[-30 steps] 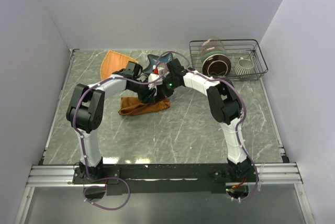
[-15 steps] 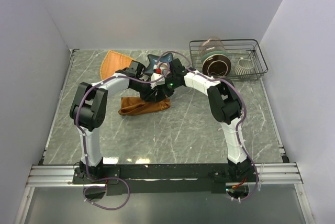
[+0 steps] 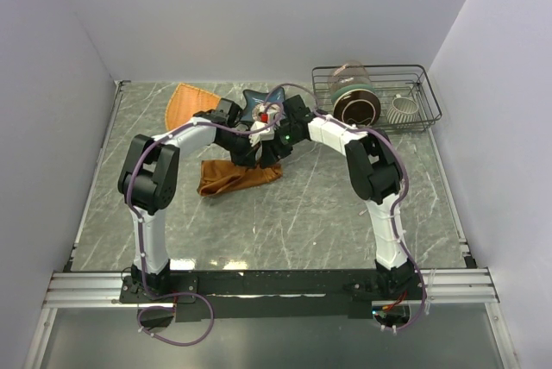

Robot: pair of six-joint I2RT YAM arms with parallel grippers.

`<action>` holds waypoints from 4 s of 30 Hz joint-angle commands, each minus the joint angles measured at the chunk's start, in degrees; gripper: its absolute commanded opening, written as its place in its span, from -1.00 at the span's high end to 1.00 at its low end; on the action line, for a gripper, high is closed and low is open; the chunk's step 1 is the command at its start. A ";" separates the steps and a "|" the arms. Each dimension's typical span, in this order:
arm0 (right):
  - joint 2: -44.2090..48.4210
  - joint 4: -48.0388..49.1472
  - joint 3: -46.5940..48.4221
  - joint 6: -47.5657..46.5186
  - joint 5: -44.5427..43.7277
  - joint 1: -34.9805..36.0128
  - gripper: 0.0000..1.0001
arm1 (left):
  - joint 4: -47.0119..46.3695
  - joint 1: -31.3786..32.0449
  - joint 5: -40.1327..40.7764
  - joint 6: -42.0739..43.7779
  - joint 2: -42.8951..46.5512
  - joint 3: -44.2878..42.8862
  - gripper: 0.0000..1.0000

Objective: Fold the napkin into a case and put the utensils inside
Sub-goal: Pass from the right arm to the left, then stuff the top corner of the smaller-rectangle-folded napkin into the folded napkin.

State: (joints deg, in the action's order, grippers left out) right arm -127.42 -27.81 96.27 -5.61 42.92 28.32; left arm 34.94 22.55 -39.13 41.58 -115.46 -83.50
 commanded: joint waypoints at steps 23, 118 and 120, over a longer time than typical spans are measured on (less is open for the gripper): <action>7.97 0.83 -3.28 15.27 -8.20 -0.37 0.38 | 1.10 1.27 -0.50 -12.48 3.40 3.35 0.98; 15.53 10.41 -11.36 0.95 -28.33 12.46 1.00 | 1.01 -8.13 -13.51 -38.33 -8.64 1.07 0.98; 15.53 10.41 -11.80 0.95 -27.98 12.46 1.00 | 0.75 -8.13 -14.12 -39.21 -8.47 0.01 0.98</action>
State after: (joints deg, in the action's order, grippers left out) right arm -114.85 -17.32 82.63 -4.16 13.37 40.71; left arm 36.93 14.70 -53.69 3.36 -123.63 -80.62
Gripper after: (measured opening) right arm 0.008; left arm 0.024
